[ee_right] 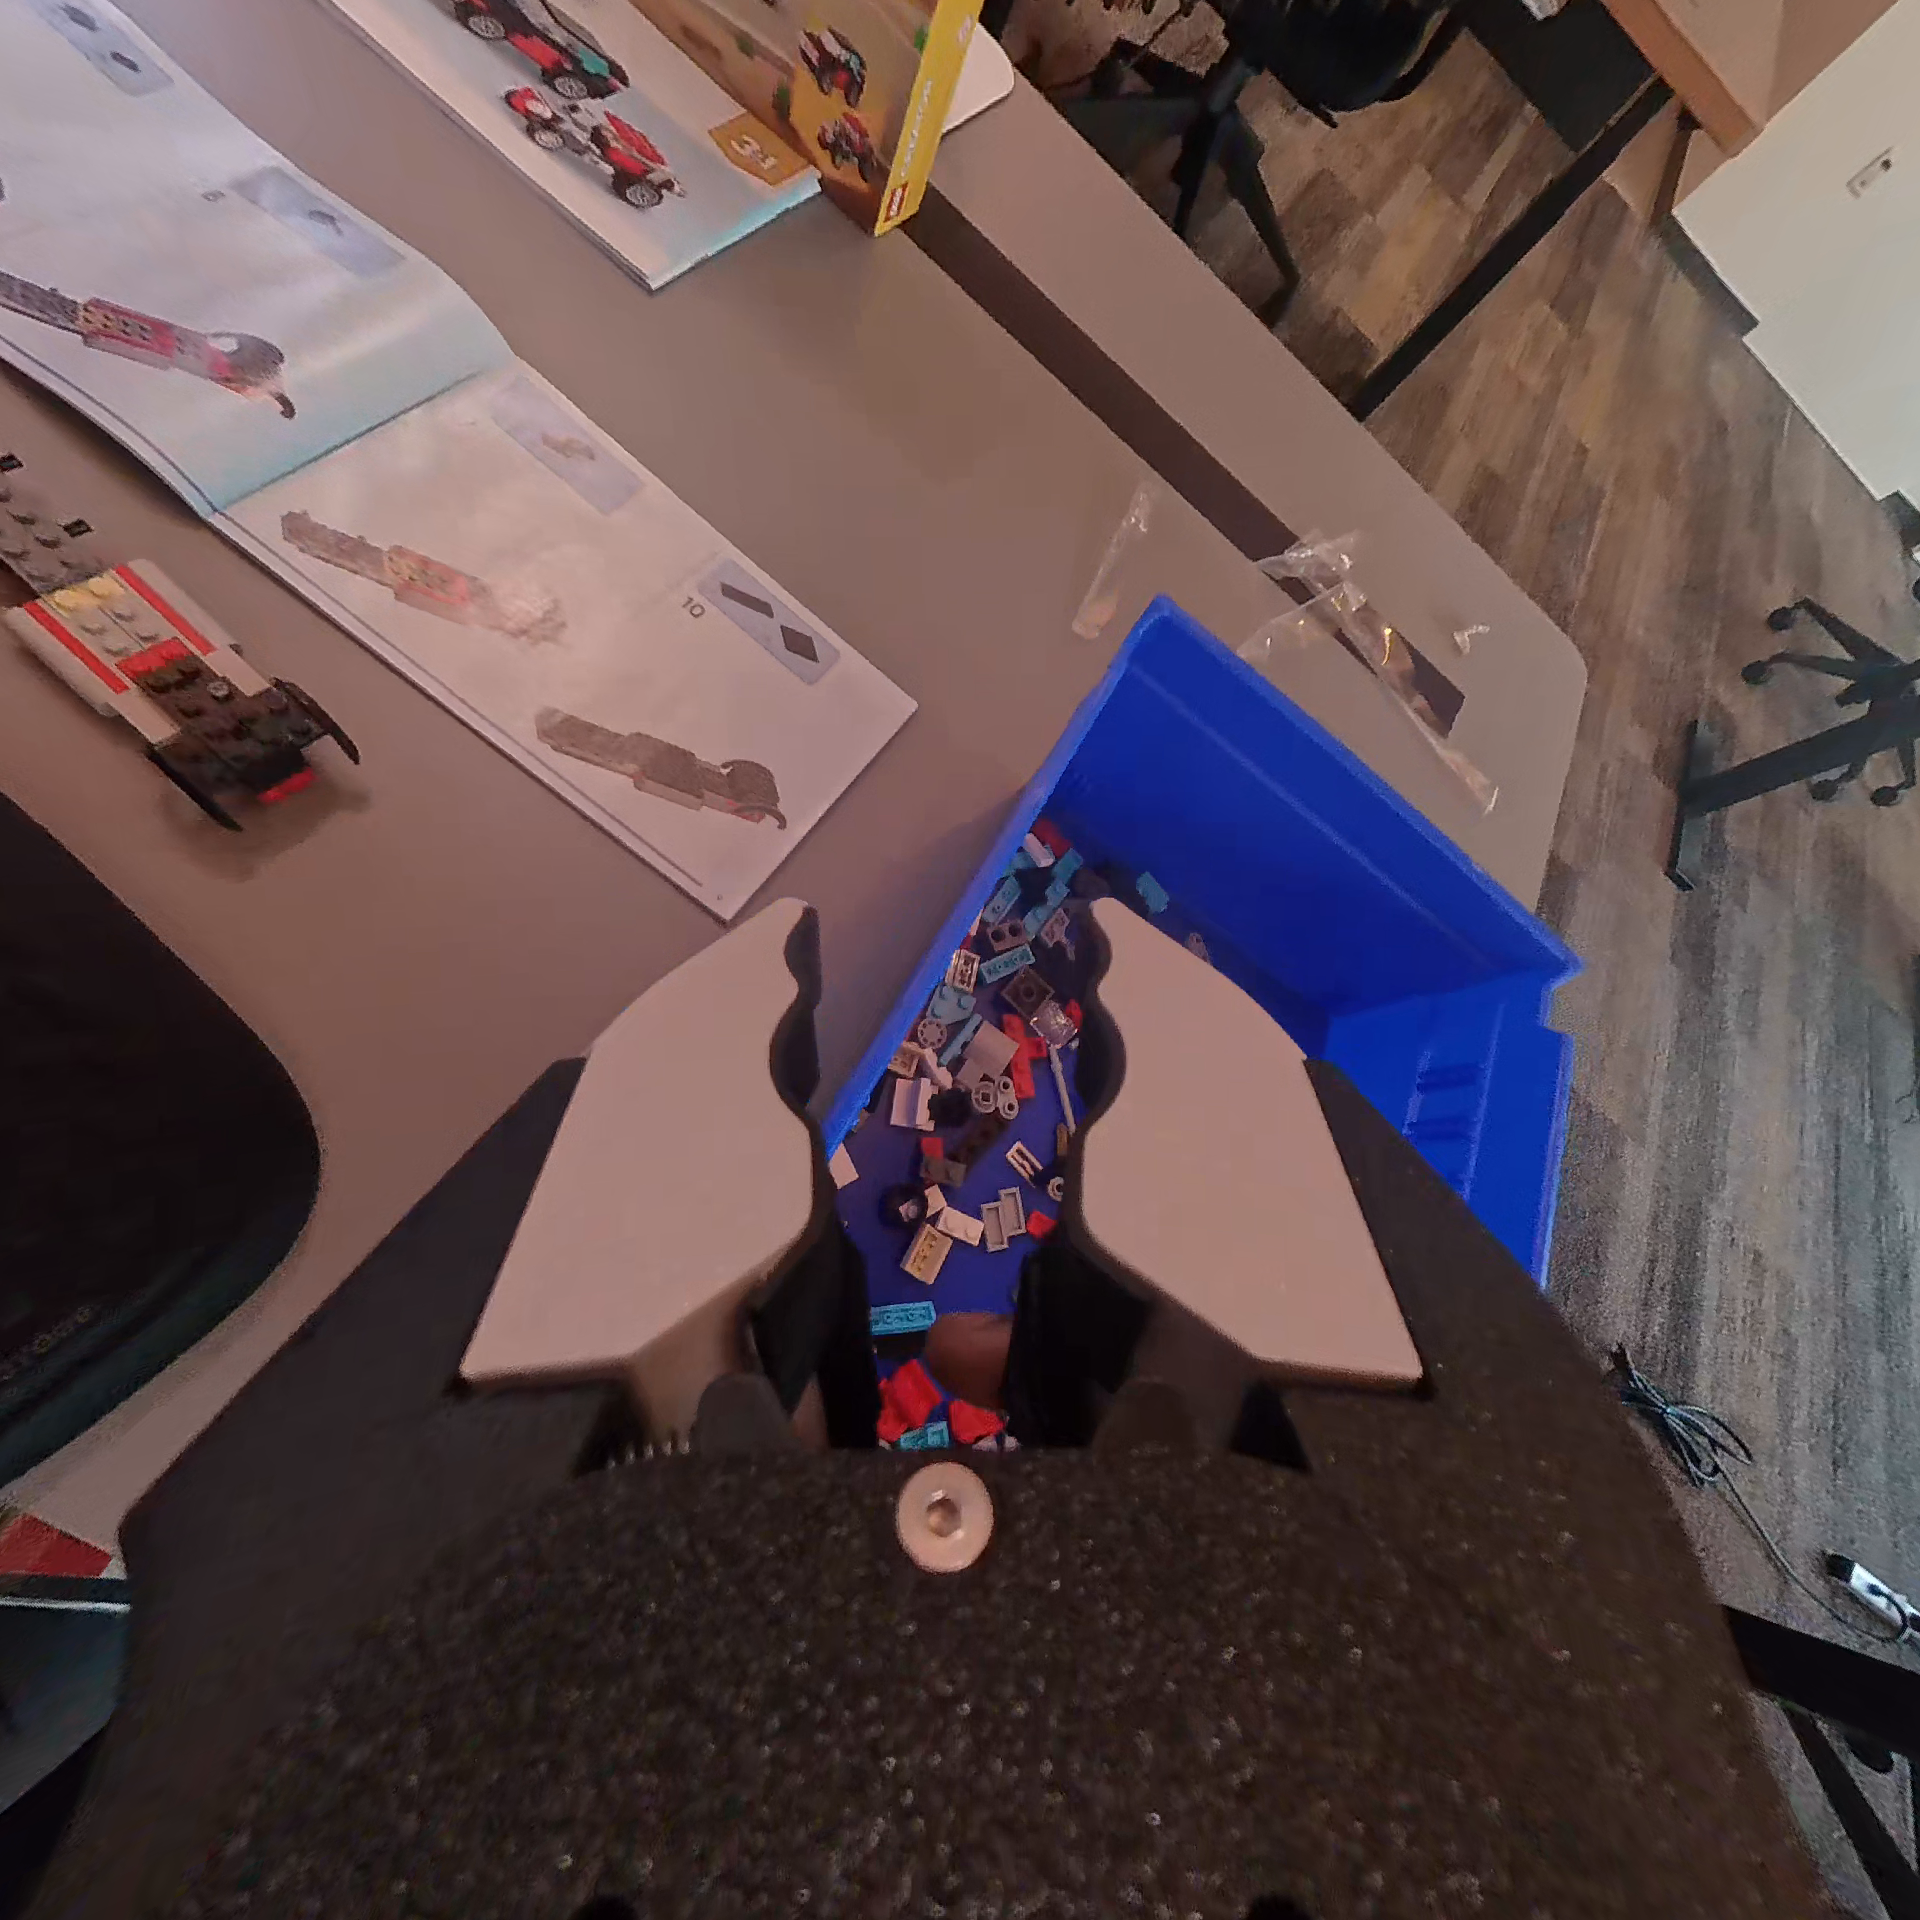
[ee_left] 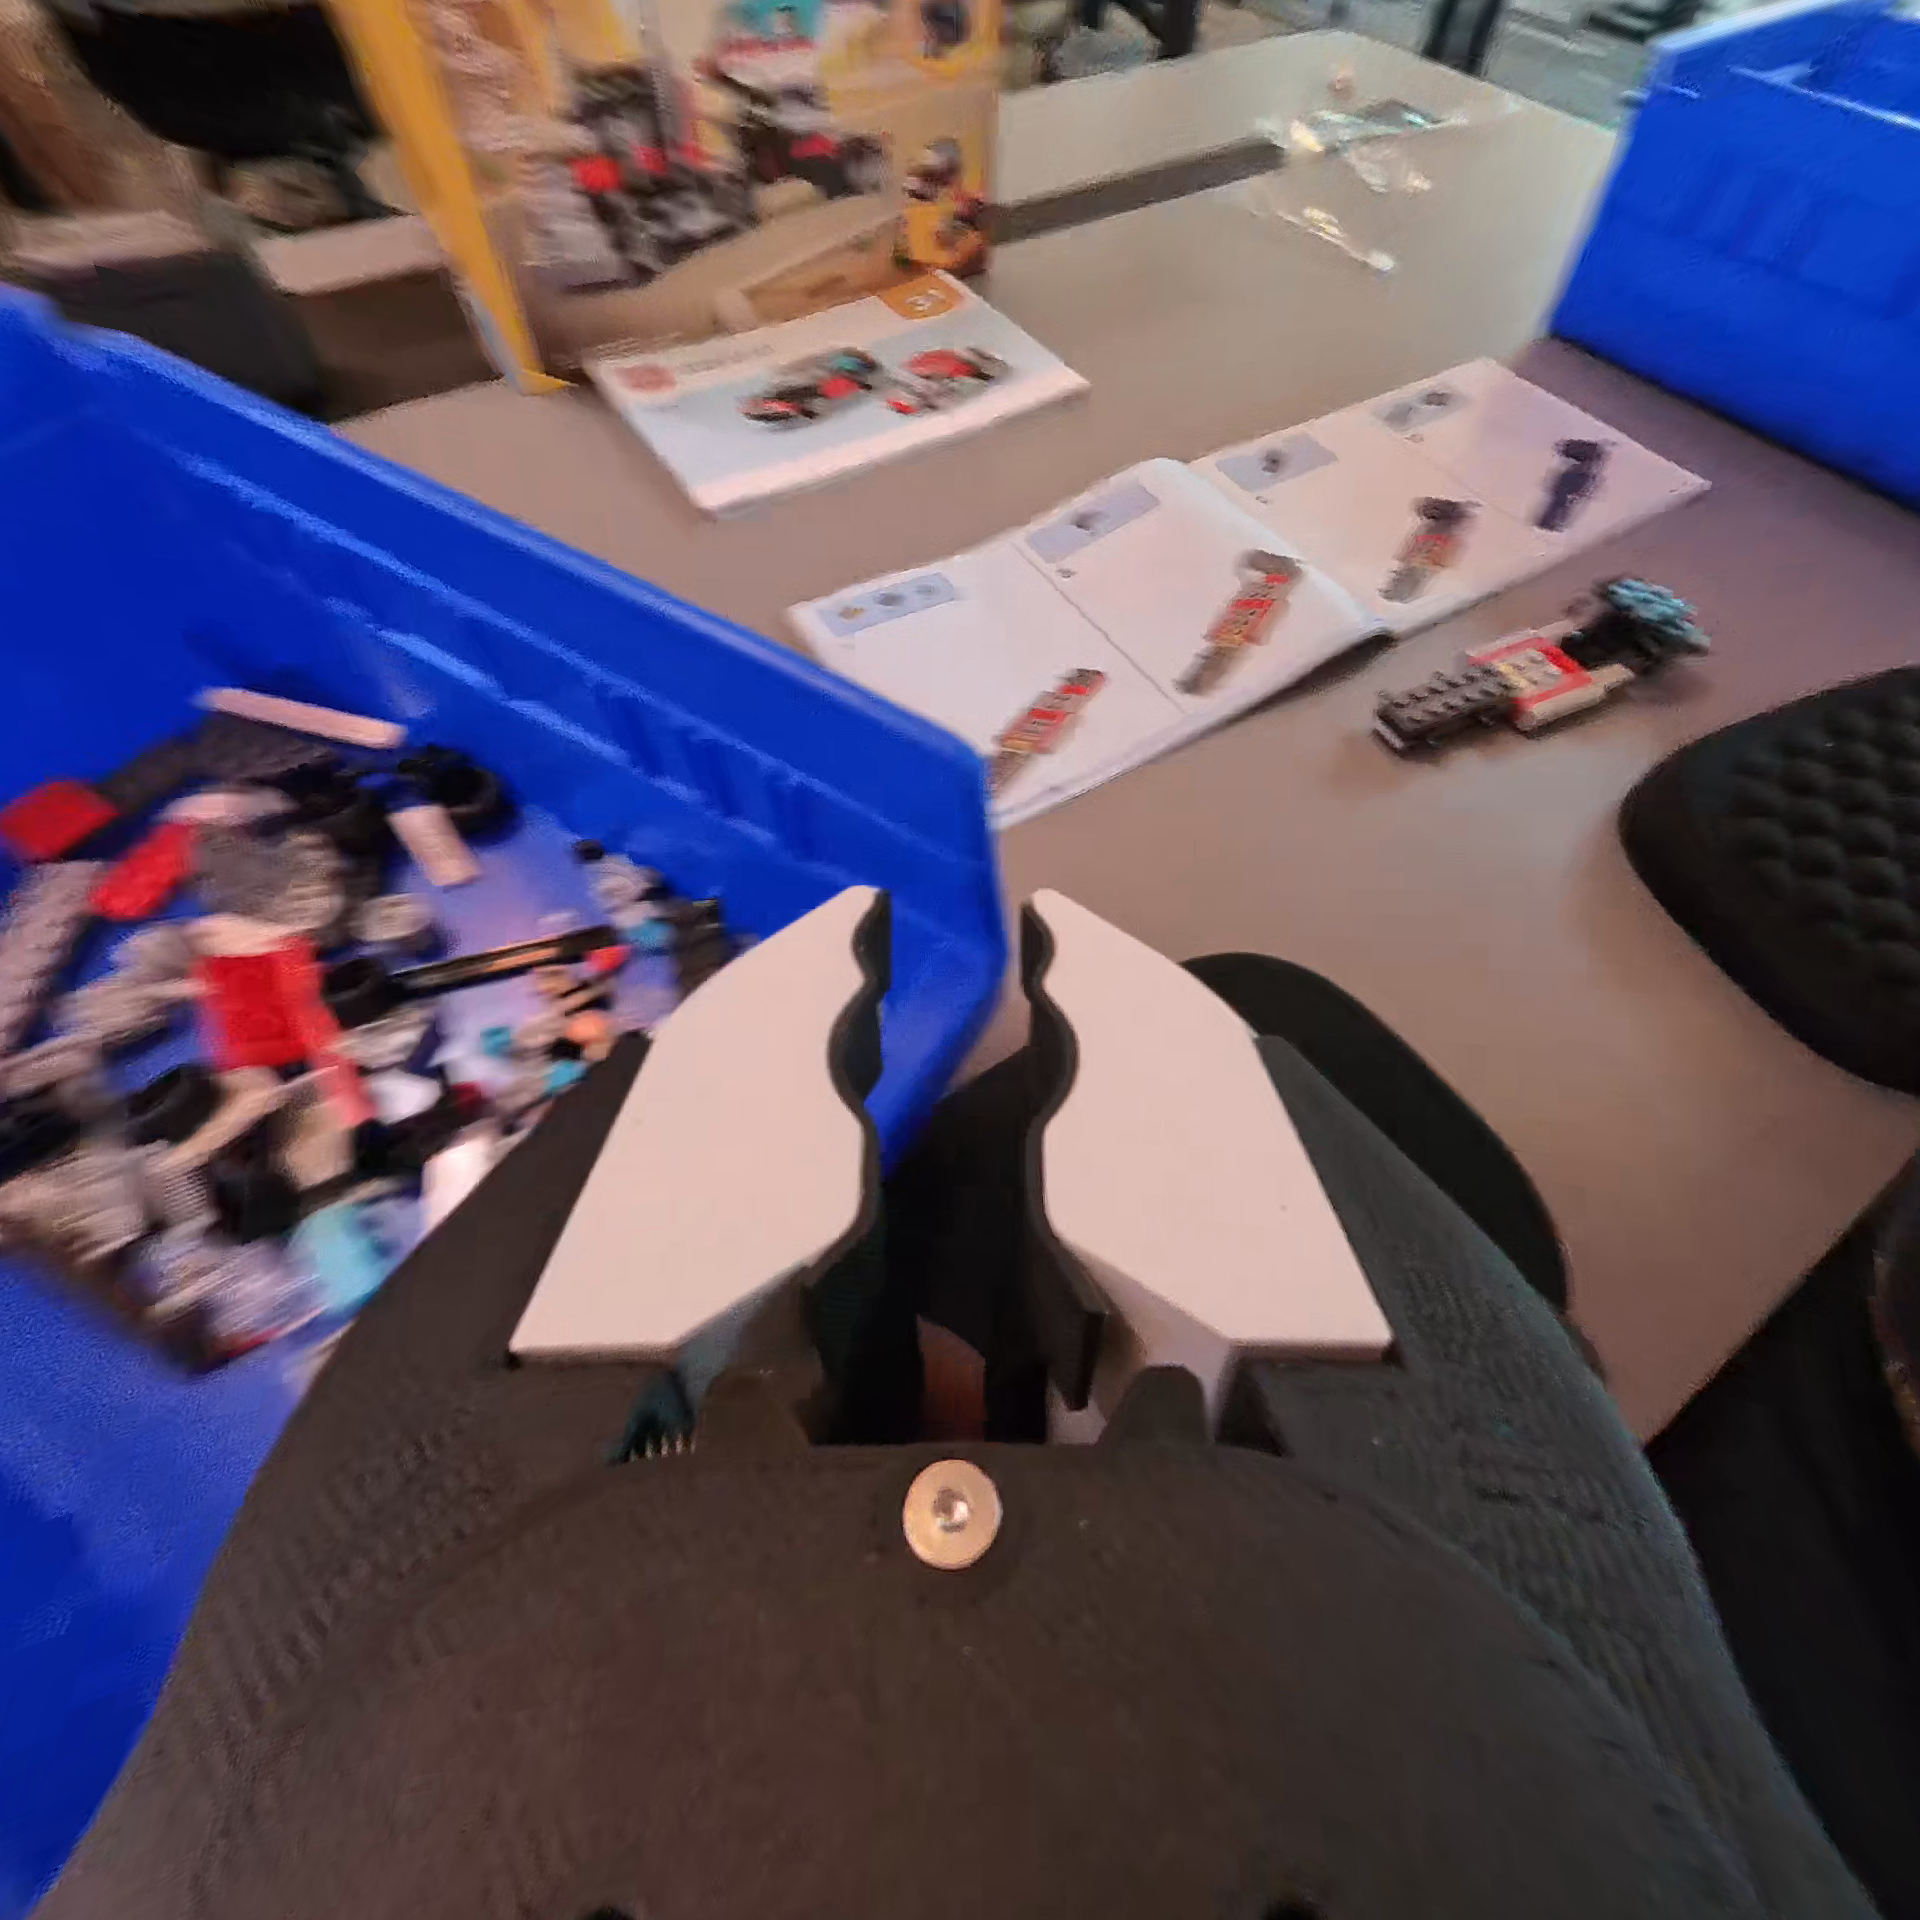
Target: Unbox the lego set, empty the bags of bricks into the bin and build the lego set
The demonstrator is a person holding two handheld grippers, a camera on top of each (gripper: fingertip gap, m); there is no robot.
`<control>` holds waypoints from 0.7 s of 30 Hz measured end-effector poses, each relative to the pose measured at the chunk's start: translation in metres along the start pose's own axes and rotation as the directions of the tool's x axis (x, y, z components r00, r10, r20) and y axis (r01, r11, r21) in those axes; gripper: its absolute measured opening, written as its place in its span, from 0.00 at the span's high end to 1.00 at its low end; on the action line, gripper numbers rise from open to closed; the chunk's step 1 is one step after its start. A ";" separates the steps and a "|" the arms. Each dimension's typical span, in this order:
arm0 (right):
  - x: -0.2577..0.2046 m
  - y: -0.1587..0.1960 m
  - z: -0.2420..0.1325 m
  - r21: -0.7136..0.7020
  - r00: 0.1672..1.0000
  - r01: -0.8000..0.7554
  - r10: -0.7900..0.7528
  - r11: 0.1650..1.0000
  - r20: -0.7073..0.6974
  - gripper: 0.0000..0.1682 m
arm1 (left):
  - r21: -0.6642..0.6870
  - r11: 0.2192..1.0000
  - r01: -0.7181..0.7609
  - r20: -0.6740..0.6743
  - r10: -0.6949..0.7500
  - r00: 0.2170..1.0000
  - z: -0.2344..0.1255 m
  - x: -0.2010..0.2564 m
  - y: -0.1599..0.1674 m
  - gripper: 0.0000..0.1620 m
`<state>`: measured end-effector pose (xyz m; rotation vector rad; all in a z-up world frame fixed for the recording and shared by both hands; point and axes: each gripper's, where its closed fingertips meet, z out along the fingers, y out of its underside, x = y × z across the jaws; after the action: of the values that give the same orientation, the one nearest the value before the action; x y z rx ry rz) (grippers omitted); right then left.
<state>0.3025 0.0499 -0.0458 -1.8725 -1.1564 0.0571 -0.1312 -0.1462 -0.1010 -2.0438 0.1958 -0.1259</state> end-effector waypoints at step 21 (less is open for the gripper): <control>0.007 0.011 -0.003 0.000 0.998 -0.052 0.052 0.999 0.030 0.72 | -0.048 0.998 -0.028 0.149 0.035 0.988 -0.051 -0.045 -0.007 0.75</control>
<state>0.3152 0.0516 -0.0489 -1.9069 -1.1279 0.1151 -0.1835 -0.1788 -0.0714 -2.0847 0.1382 0.0524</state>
